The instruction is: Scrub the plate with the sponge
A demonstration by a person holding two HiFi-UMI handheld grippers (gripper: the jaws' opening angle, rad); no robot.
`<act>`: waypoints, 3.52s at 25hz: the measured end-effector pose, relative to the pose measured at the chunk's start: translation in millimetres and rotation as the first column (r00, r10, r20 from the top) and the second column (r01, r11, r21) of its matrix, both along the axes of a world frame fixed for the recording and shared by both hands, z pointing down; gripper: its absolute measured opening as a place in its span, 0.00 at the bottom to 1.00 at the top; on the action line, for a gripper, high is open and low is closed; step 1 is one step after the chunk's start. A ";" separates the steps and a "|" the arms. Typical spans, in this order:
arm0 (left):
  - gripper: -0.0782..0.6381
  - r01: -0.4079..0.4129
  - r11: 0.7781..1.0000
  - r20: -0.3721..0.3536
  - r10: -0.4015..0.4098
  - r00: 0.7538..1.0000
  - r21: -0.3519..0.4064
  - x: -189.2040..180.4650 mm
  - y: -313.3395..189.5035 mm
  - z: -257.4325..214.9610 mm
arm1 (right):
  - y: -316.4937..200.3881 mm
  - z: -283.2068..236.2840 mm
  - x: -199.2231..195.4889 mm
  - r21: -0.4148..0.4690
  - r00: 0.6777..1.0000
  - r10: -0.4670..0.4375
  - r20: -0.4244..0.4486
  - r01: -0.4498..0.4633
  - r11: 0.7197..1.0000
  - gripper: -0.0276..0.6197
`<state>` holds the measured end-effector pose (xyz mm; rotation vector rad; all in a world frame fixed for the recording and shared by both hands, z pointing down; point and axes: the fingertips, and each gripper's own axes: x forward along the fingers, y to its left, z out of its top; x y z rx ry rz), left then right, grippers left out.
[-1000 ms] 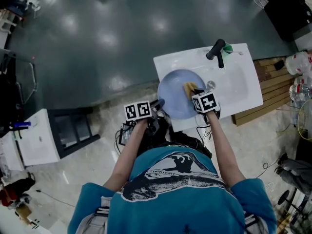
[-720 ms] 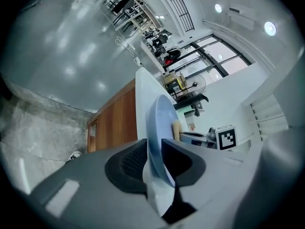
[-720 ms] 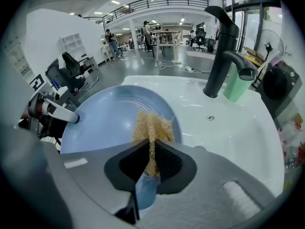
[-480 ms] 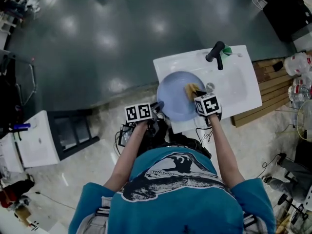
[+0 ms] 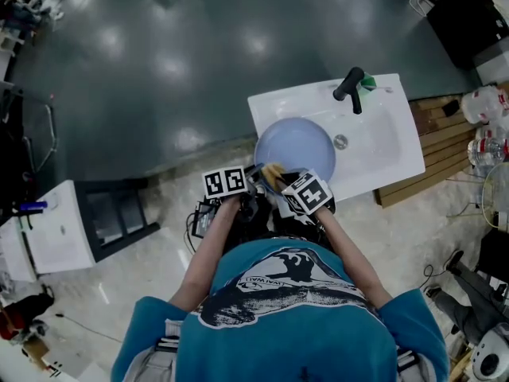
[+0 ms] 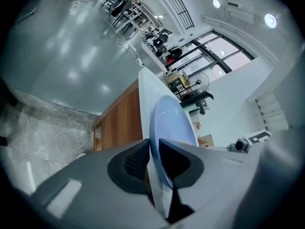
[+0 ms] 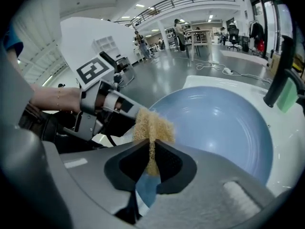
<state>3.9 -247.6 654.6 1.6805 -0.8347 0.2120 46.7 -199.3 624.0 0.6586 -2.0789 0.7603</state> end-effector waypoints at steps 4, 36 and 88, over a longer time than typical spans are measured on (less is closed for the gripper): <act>0.20 0.001 1.000 0.018 -0.001 1.000 0.003 -1.8 -0.2 0.5 | 14.3 10.2 1.7 -0.017 0.996 -0.070 -0.059 0.069 0.997 0.09; 0.21 0.103 0.990 0.080 -0.110 0.991 0.096 -25.8 -12.6 -10.5 | -70.1 17.9 119.3 0.121 0.941 0.320 -0.109 -0.307 0.944 0.09; 0.20 -0.238 0.753 0.326 0.033 0.945 0.613 -20.8 176.1 -160.7 | 107.8 -107.6 27.0 0.186 0.868 0.274 0.415 -0.375 0.908 0.09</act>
